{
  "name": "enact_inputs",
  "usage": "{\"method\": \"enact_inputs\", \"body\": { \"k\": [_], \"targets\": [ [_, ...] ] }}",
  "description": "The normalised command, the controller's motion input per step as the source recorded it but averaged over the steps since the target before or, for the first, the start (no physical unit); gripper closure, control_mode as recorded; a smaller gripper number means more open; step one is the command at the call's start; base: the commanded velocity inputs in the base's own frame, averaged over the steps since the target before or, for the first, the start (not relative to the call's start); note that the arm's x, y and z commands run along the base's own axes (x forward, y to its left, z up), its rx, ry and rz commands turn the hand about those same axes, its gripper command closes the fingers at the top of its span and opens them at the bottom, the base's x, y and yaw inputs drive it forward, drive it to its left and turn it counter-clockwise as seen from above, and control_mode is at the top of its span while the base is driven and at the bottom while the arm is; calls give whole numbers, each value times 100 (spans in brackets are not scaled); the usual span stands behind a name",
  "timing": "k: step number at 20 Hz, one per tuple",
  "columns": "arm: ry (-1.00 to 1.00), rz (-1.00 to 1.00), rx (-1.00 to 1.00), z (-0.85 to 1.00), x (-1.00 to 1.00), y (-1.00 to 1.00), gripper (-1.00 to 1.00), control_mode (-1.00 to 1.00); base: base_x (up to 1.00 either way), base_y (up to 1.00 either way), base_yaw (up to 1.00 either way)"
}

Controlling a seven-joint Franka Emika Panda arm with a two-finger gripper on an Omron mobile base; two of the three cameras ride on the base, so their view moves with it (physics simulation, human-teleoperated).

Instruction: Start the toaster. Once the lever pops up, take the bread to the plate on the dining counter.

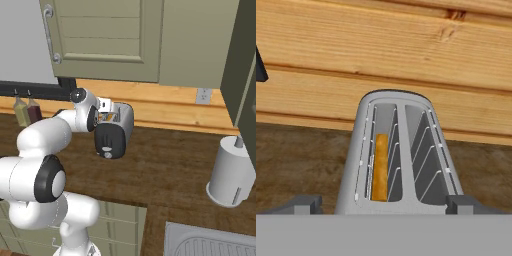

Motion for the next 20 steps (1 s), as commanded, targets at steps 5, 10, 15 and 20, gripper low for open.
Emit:
{"method": "enact_inputs", "body": {
  "k": [5, 10, 15, 20],
  "targets": [
    [0, 0, 0, 0, 0, 0, -100, -100, 0, 0, 0],
    [0, 0, 0, 0, 0, 0, -100, -100, 0, 0, 0],
    [0, 0, 0, 0, 0, 0, -100, -100, 0, 0, 0],
    [0, 0, 0, 0, 0, 0, -100, -100, 0, 0, 0]
  ]
}}
